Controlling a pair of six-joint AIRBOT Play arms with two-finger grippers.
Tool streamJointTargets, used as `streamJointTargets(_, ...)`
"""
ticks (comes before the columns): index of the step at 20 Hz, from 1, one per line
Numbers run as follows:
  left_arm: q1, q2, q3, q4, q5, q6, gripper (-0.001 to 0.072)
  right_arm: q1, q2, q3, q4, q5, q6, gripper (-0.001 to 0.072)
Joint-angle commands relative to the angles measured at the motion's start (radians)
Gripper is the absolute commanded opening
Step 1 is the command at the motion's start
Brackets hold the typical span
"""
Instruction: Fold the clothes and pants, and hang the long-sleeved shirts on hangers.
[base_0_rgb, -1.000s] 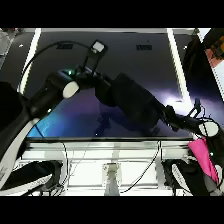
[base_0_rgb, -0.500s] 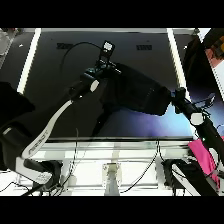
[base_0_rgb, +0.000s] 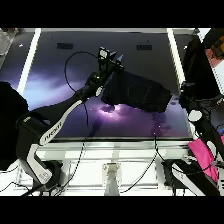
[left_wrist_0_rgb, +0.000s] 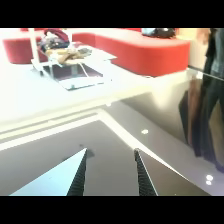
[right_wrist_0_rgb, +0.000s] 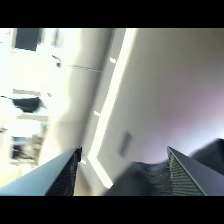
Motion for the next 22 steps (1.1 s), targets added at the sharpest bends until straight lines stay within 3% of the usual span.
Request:
streamJointTargets(1, 0.041, 0.084, 0.001, -0.074, -0.165, -0.002, 0.0363, -0.105, -0.007, 0.068, -0.064, 0.41, -0.19, 0.0615)
streamJointTargets(2, 0.056, 0.136, 0.001, -0.119, -0.262, -0.002, 0.0382, -0.146, -0.018, 0.115, -0.061, 0.573, -0.357, 0.0615)
streamJointTargets(3, 0.074, 0.202, 0.001, -0.182, -0.379, -0.002, 0.045, -0.178, -0.038, 0.166, -0.05, 0.722, -0.476, 0.0615)
streamJointTargets(4, 0.094, 0.273, 0.001, -0.246, -0.501, -0.001, 0.0457, -0.207, -0.077, 0.23, -0.026, 0.875, -0.573, 0.0615)
streamJointTargets(6, 0.122, 0.404, 0.001, -0.273, -0.696, 0.0, 0.0457, -0.228, -0.177, 0.34, -0.004, 1.064, -0.652, 0.062)
streamJointTargets(7, 0.13, 0.468, 0.001, -0.272, -0.773, 0.002, 0.0458, -0.227, -0.237, 0.392, -0.005, 1.125, -0.653, 0.0622)
streamJointTargets(8, 0.133, 0.522, 0.001, -0.26, -0.829, 0.026, 0.0474, -0.227, -0.303, 0.447, -0.004, 1.169, -0.661, 0.0691)
streamJointTargets(12, 0.133, 0.676, 0.001, -0.253, -0.947, 0.125, 0.0475, -0.227, -0.527, 0.629, 0.008, 1.32, -0.73, 0.0689)
streamJointTargets(18, 0.133, 0.713, 0.001, -0.253, -1.042, 0.14, 0.0476, -0.231, -0.64, 0.742, -0.089, 1.34, -0.72, 0.0688)
streamJointTargets(22, 0.133, 0.713, 0.001, -0.25, -1.088, 0.14, 0.0477, -0.24, -0.713, 0.768, -0.05, 1.396, -0.705, 0.0673)
